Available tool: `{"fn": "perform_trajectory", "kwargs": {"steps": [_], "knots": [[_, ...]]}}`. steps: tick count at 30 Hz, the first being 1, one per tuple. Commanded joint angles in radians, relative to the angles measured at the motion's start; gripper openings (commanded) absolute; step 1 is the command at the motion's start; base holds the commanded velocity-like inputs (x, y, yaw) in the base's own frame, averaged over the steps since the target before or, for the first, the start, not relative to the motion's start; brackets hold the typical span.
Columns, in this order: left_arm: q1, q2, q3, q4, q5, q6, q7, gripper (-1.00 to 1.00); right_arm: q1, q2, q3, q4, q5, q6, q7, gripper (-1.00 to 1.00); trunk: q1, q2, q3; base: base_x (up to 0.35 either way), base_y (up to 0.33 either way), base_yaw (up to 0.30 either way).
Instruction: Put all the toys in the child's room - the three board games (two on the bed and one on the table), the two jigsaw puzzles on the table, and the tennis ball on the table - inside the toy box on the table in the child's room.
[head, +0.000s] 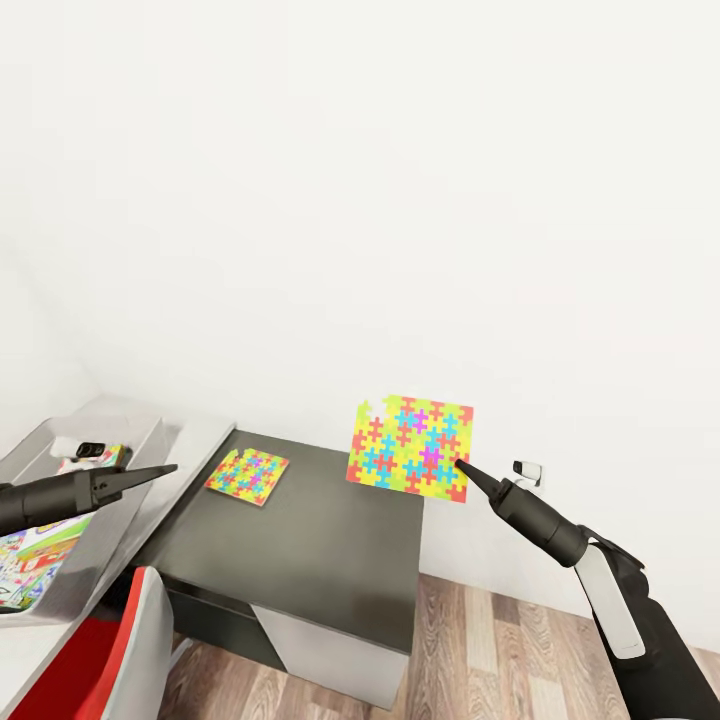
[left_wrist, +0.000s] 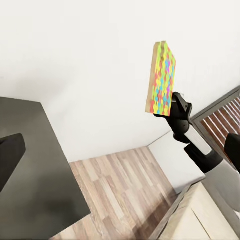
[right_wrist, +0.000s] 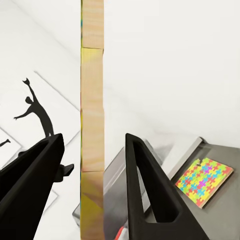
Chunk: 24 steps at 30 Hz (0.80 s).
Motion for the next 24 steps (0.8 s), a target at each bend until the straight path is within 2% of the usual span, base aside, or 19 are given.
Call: {"fn": "perform_trajectory", "kwargs": {"steps": [1, 8, 24], "knots": [[-0.001, 0.001, 0.0, 0.0, 0.0, 0.01, -0.004, 1.0, -0.001, 0.0, 0.0, 0.0, -0.006, 0.008, 0.0, -1.0, 0.001, -0.002, -0.002, 0.0, 0.0, 0.003], [0.0, 0.001, 0.0, 0.0, 0.0, 0.009, -0.004, 1.0, -0.001, 0.001, 0.001, 0.0, -0.006, 0.006, -0.002, -1.0, 0.001, -0.002, -0.001, 0.0, 0.0, 0.041], [0.0, 0.0, -0.002, -0.002, 0.0, 0.009, -0.004, 1.0, -0.001, 0.001, 0.001, 0.0, -0.006, 0.006, -0.002, -1.0, 0.001, -0.002, 0.008, 0.0, -0.043, 0.262]]}}
